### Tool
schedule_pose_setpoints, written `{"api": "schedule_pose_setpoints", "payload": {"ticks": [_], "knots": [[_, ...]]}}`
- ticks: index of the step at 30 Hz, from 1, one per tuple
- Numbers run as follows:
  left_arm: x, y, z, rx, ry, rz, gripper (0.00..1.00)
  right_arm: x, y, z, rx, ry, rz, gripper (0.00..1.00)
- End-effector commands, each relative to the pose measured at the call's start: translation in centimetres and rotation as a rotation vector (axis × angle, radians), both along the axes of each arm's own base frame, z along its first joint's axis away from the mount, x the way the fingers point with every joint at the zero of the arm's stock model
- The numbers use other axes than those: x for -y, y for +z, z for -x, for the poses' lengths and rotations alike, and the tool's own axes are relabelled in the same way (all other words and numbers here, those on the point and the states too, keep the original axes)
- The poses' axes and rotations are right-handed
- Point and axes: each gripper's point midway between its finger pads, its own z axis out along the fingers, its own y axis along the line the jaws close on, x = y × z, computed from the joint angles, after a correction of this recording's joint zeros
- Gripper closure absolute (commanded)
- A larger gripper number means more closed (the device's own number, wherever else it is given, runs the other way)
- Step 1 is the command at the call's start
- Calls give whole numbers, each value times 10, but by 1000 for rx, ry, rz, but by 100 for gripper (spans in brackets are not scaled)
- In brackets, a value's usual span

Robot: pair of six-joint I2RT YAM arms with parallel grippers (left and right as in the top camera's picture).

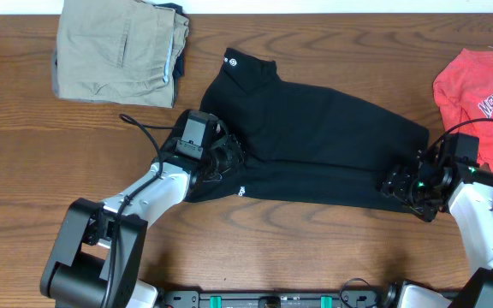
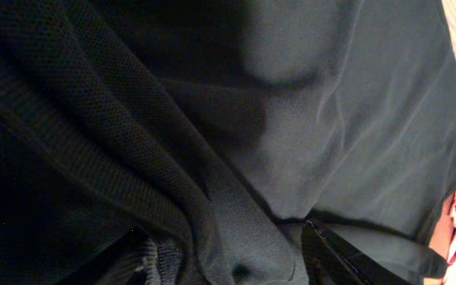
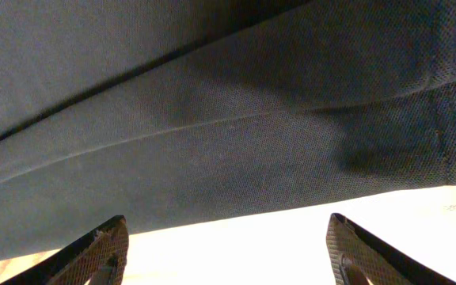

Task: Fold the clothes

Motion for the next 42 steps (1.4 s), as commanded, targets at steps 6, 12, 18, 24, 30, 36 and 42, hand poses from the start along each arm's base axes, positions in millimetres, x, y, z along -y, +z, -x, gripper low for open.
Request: {"api": "schedule_pose_setpoints", "payload": {"ticks": [6,12,18,24,30,36,42], "knots": [[-1,-9,-5,12,8,-14,52,-5,0,0,3,12,-12,22],[6,-15,-22,71,8,9,60,-8,0,1,3,15,-27,22],[13,-1,-41,176,9,48,60,-8,0,1,1,15,-27,22],[7,7,-57,249,57,21,60,-8,0,1,3,15,-26,22],[-1,3,-62,262,93,-20,59,-7,1,0,8,15,-25,21],[-9,23,-73,326,68,-6,59,-9,0,2,-3,16,-32,20],[-12,76,-60,343,-1,148,59,-11,1,3,1,29,-46,20]]}}
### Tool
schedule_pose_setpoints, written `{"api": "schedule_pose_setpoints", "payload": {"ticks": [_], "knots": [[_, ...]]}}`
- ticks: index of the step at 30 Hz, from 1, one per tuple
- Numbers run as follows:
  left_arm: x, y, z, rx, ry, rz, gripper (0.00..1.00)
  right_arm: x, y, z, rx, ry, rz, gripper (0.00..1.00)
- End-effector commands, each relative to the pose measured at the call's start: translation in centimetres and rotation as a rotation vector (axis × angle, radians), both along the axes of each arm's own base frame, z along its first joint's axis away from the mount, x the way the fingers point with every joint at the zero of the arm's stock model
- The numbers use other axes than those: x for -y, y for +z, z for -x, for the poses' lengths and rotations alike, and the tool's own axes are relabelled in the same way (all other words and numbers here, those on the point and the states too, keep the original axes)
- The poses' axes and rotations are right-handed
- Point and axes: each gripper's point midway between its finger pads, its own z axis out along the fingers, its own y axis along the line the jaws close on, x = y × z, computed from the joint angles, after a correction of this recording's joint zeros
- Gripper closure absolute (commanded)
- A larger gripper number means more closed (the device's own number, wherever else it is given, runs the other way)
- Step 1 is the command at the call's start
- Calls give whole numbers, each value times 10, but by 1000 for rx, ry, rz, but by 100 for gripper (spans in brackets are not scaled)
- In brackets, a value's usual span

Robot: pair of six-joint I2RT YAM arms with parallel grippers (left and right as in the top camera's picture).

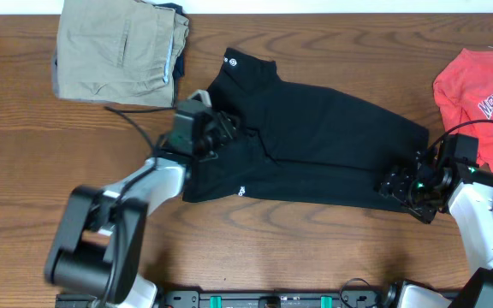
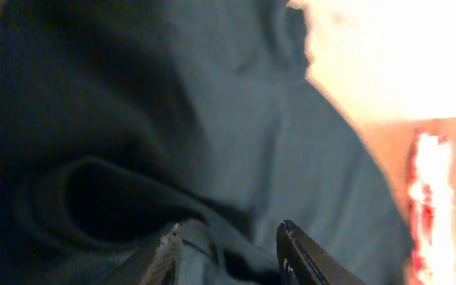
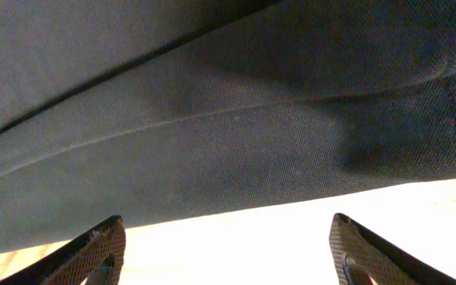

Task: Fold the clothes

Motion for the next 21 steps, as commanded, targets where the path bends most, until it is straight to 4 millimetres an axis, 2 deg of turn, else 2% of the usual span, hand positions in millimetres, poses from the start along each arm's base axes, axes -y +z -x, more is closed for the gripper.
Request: {"api": "schedule_pose_setpoints", "payload": {"ticks": [1,3,5,8,9,12,13,17,19,21], "knots": [[7,38,15,26,-101,80,59,-9,2,-1,17,28,-37,20],[10,30,34,-50,-144,71,59,-16,5,-6,43,34,-75,20],[15,14,57,-141,-198,39,59,-20,8,-13,78,40,-104,26],[19,-14,90,-269,-265,-33,59,-19,11,-22,118,44,-104,48],[20,-22,97,-300,-275,-58,59,-18,11,-24,124,44,-95,51],[17,-46,108,-370,-263,-143,59,-13,10,-24,121,28,-72,55],[17,-53,110,-384,-264,-155,60,-11,8,-23,113,26,-60,62],[13,-73,116,-445,-255,-183,59,5,-3,-10,15,-54,27,78],[-2,-87,120,-486,-213,-259,60,13,-9,0,-38,-85,72,81],[-29,-102,129,-564,-116,-378,60,16,-13,4,-53,-87,89,80]]}}
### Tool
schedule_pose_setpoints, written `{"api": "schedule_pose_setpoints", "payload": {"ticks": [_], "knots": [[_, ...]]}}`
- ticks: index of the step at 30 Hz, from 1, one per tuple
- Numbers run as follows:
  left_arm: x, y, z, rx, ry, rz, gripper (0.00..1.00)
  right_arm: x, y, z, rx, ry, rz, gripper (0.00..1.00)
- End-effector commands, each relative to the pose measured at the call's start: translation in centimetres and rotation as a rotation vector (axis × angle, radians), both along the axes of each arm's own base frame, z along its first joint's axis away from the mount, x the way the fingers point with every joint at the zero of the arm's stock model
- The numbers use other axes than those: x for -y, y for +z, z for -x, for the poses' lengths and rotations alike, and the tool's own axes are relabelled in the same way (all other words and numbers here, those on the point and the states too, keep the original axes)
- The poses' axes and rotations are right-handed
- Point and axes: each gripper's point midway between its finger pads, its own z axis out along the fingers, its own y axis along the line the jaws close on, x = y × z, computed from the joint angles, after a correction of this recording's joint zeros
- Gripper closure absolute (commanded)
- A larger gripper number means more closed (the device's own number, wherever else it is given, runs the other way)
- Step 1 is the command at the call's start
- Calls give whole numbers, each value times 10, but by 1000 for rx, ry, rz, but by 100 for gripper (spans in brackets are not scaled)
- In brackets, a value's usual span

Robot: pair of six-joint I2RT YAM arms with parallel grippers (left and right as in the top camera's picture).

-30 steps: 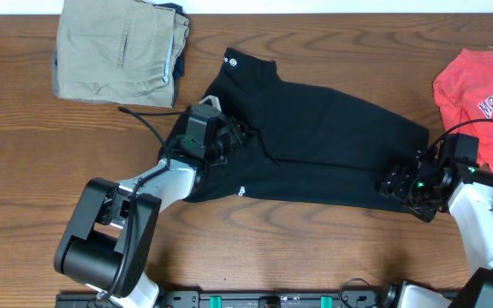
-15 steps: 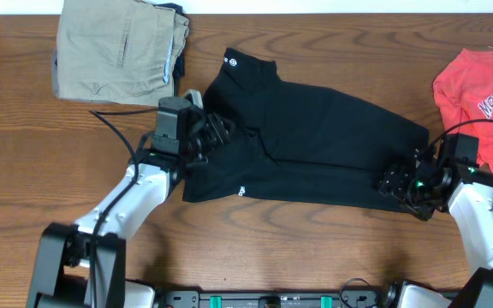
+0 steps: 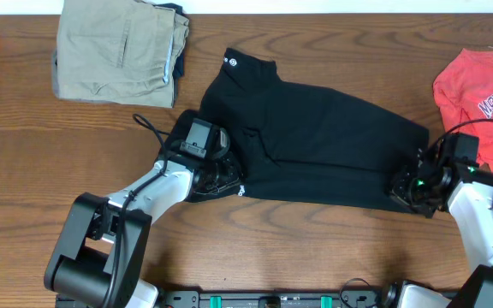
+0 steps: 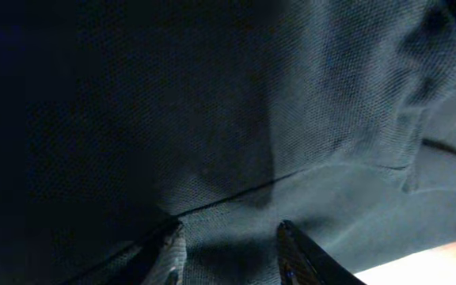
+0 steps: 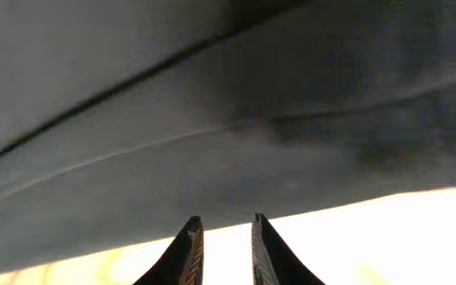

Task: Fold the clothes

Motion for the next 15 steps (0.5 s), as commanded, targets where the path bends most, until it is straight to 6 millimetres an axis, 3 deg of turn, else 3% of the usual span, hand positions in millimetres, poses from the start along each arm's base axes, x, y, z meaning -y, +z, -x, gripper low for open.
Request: {"api": "schedule_pose_setpoints", "payload": {"ticks": [1,4,11,15], "knots": [[-55,-41,19,-95,106,-300,60,10,-10,9,-53,-35,68,80],[-66,-44,30,-142,133,-354,60,10,-11,9,-57,-39,71,79],[-60,-42,40,-200,143,-311,59,14,-15,14,-87,-113,80,89],[-61,-42,55,-267,148,-314,59,12,-19,21,-112,-124,76,89]]}}
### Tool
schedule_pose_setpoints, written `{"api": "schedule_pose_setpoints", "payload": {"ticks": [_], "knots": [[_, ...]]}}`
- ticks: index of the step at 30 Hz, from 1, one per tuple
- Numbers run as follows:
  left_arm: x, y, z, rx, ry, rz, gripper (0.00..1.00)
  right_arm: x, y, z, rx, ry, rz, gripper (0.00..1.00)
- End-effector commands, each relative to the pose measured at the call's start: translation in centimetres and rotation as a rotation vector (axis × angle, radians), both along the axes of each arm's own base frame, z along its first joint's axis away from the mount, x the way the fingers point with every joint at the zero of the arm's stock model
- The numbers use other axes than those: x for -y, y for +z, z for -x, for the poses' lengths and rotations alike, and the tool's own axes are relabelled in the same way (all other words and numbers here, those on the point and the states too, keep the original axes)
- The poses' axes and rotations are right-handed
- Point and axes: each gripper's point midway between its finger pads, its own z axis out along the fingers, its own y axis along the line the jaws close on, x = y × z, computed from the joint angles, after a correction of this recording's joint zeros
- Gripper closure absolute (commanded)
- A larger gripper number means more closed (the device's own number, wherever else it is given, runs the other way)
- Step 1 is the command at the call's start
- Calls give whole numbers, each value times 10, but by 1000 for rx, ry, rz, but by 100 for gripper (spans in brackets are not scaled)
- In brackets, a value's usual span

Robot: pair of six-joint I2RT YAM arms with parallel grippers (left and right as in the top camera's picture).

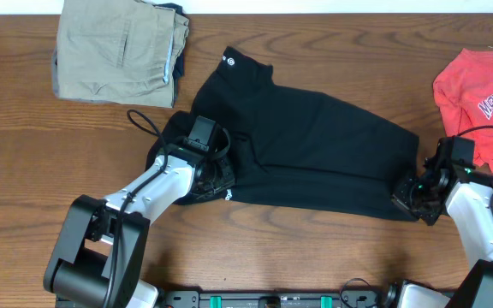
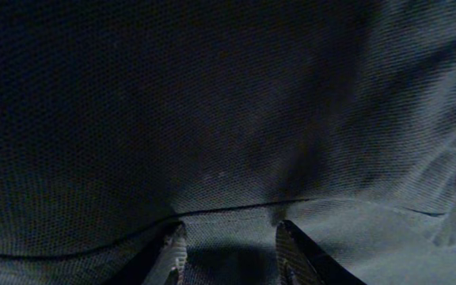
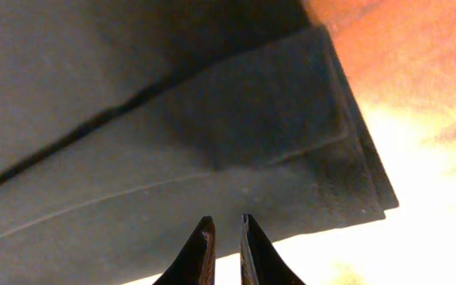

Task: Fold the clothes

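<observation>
A black shirt (image 1: 315, 145) lies spread slantwise across the middle of the table, collar at the far left. My left gripper (image 1: 210, 171) is pressed into its near left corner. In the left wrist view the left gripper (image 2: 229, 237) has dark shirt fabric (image 2: 212, 103) bunched between its fingers. My right gripper (image 1: 407, 192) is at the shirt's near right corner. In the right wrist view the right gripper (image 3: 224, 233) stands almost closed on the hem of the shirt (image 3: 172, 119), and the shirt's layered corner shows beyond it.
Folded khaki trousers (image 1: 114, 51) lie at the far left. A red printed shirt (image 1: 482, 85) lies at the far right, close behind my right arm. Bare wooden table (image 1: 315, 248) runs along the front edge.
The shirt has shifted a little to the left, and black fabric now bulges out left of my left gripper. My right wrist view now shows the shirt's corner instead of a straight hem.
My left gripper sat on the shirt's near left corner while the right stood open at the hem. Then the left was nearer the collar with a fold between its fingers. Then it was back at the corner and the right had shut. Now the shirt lies slightly further left.
</observation>
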Motion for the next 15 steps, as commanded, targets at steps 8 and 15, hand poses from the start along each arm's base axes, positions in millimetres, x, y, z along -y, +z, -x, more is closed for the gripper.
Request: {"api": "schedule_pose_setpoints", "payload": {"ticks": [8,15], "knots": [[-35,-37,42,-164,51,-151,39,26,-9,31,-141,-137,149,1],[-36,-37,41,-158,52,-157,35,33,-9,28,-117,-156,131,3]]}}
